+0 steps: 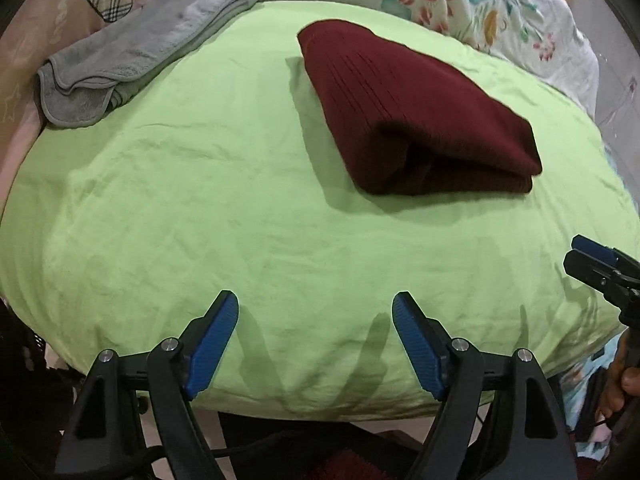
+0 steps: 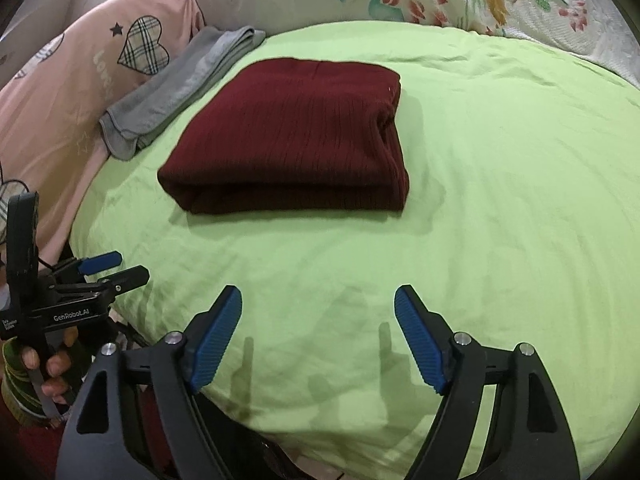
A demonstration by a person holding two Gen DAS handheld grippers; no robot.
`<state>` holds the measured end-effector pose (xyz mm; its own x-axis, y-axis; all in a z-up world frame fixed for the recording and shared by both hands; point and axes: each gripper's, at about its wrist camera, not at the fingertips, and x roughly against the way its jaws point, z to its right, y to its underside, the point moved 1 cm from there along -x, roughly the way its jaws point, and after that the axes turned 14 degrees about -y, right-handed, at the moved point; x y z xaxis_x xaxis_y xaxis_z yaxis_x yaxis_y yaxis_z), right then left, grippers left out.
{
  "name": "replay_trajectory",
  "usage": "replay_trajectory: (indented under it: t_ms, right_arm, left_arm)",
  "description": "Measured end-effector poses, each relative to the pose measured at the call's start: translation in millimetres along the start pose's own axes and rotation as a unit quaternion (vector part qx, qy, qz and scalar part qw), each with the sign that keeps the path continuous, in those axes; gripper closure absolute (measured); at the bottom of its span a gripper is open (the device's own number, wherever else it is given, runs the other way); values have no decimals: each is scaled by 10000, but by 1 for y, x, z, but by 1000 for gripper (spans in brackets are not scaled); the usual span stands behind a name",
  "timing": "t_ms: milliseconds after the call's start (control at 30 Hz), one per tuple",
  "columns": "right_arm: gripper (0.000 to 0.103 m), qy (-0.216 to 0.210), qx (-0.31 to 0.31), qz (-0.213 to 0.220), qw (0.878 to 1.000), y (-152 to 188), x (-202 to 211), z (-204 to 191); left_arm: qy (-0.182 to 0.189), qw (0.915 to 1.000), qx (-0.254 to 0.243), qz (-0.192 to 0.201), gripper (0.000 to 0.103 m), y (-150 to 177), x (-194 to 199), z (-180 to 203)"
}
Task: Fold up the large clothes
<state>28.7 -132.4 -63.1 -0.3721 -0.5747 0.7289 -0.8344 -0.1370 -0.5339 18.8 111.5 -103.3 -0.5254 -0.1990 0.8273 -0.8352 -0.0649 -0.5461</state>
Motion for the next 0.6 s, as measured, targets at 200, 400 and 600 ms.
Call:
replay_trajectory:
  t_ms: [200, 400, 600]
  right_arm:
    - [23, 182, 127, -171, 9996, 1, 3, -1]
    - [21, 162, 408, 7, 9990, -19, 26, -12]
    - [0, -9, 607, 234, 9979, -36, 36, -21]
  left_arm:
    - [-201, 9997, -31, 113, 23, -8, 12, -3]
    - [-351, 9986, -63, 397, 23, -33, 44, -15]
    - [-622, 9958, -58, 665, 18, -49, 61, -20]
